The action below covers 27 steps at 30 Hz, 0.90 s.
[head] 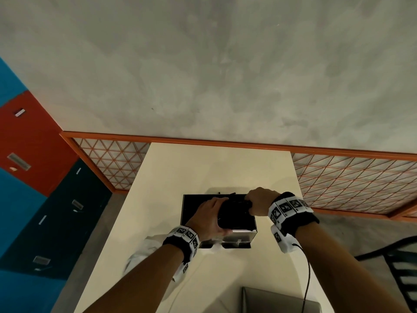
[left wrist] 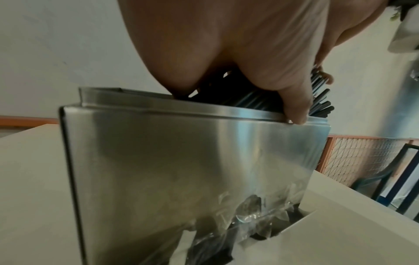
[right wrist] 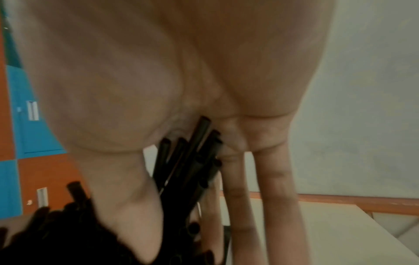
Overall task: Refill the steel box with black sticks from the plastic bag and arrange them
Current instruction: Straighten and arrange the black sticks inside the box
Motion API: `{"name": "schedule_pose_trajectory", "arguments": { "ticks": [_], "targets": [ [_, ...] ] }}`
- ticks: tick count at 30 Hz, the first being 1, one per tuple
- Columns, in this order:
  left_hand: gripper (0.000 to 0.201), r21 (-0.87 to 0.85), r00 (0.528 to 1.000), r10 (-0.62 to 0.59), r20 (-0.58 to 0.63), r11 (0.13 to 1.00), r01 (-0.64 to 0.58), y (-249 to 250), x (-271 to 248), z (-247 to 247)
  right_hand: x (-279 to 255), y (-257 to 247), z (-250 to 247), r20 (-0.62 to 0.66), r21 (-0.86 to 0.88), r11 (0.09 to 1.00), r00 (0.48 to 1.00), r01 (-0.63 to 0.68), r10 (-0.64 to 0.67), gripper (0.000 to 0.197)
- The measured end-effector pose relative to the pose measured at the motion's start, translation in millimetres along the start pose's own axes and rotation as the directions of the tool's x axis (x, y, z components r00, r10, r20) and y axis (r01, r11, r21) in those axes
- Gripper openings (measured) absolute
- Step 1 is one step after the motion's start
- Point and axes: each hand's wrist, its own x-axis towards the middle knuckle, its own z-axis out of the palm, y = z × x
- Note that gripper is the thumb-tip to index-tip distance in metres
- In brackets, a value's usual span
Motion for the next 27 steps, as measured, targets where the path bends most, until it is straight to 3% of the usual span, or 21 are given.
{"name": "schedule_pose_trajectory", "arguments": {
  "ticks": [3,5,10,13,17,20,24,27],
  "targets": [
    [0.102,0.001,1.0,-0.005,-0.009,1.0,0.005,-4,-4,2,2,-8,-1,-0.019,-0.177,0.979,0.994,-0.105,0.104,0.017],
    [0.102,0.005,1.0,-0.007,-0.02,1.0,0.007,-7,-7,3,2,-10,2,-0.091,-0.245,0.966,0.994,-0.08,0.059,0.017],
    [0.1,0.0,0.999,-0.004,-0.035,1.0,0.004,-7,-12,3,8,-17,22,-0.095,-0.39,0.921,0.995,-0.003,-0.037,0.025],
    [0.1,0.01,0.999,-0.003,-0.035,1.0,0.003,-8,-13,1,7,-13,24,-0.097,-0.415,0.91,0.994,0.001,-0.045,0.022],
    [0.103,0.006,1.0,-0.018,-0.018,1.0,0.018,-9,-14,1,5,1,18,-0.059,-0.436,0.9,0.997,0.011,-0.041,0.033],
    [0.108,-0.001,0.999,-0.029,-0.012,1.0,0.029,-11,-15,1,-10,15,-2,-0.065,-0.405,0.913,0.998,-0.049,0.025,0.017],
    [0.115,-0.034,0.999,-0.048,-0.019,0.998,0.048,-12,-16,1,-43,38,-34,-0.008,-0.381,0.918,0.993,-0.109,0.115,0.019],
    [0.118,-0.075,0.998,-0.062,-0.023,0.995,0.06,-14,-20,-3,-67,51,-52,-0.055,-0.328,0.927,0.983,-0.182,0.174,0.013]
  ]
}}
